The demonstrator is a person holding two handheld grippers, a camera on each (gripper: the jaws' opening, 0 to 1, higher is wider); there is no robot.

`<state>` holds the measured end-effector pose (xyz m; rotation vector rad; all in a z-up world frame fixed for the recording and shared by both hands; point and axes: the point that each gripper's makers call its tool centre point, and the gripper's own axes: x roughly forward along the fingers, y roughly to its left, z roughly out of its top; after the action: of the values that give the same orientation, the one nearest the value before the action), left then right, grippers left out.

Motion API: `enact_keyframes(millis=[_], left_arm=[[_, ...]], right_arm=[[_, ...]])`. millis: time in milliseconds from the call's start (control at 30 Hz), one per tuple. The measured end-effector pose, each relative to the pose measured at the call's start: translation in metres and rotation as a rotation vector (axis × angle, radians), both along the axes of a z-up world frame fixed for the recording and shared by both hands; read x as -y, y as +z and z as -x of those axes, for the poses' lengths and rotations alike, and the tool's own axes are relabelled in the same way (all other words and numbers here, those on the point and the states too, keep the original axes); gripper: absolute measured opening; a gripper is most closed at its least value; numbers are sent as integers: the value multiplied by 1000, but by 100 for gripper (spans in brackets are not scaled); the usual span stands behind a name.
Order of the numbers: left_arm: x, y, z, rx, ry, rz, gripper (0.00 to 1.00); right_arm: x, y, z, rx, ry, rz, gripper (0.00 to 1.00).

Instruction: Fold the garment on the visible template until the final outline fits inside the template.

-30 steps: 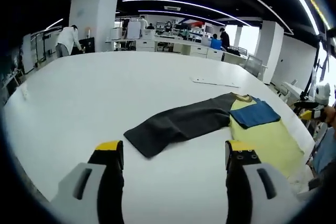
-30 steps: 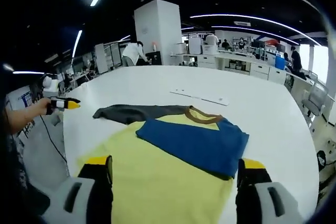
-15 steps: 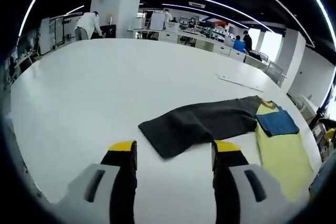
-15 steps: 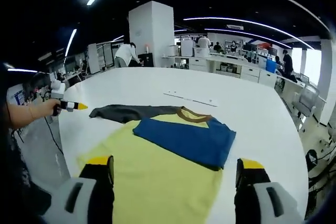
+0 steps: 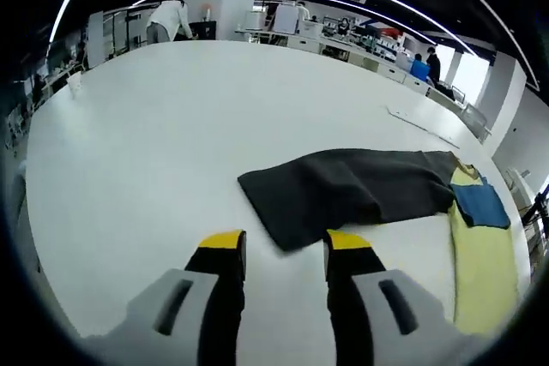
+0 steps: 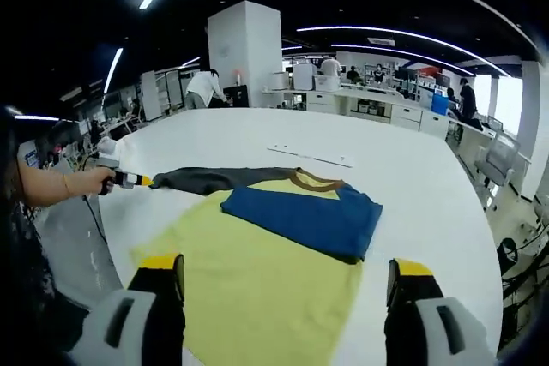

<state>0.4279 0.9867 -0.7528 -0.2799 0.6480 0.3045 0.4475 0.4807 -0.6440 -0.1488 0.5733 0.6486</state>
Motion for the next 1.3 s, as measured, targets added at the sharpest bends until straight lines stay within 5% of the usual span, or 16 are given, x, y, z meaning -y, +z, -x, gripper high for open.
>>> enact_keyframes(millis=[467,633,1300], left_arm=[[6,-10,-4,-14,85,6,16],[2,-11,-6,-52,106,5,5],[-36,-7,-4,-112,15,-116,0]], right_arm=[[13,-1,2,2,-53,-11,99],[13,1,0,-7,-94,-79,94],[13,1,-1,-14,-109,-46,99]])
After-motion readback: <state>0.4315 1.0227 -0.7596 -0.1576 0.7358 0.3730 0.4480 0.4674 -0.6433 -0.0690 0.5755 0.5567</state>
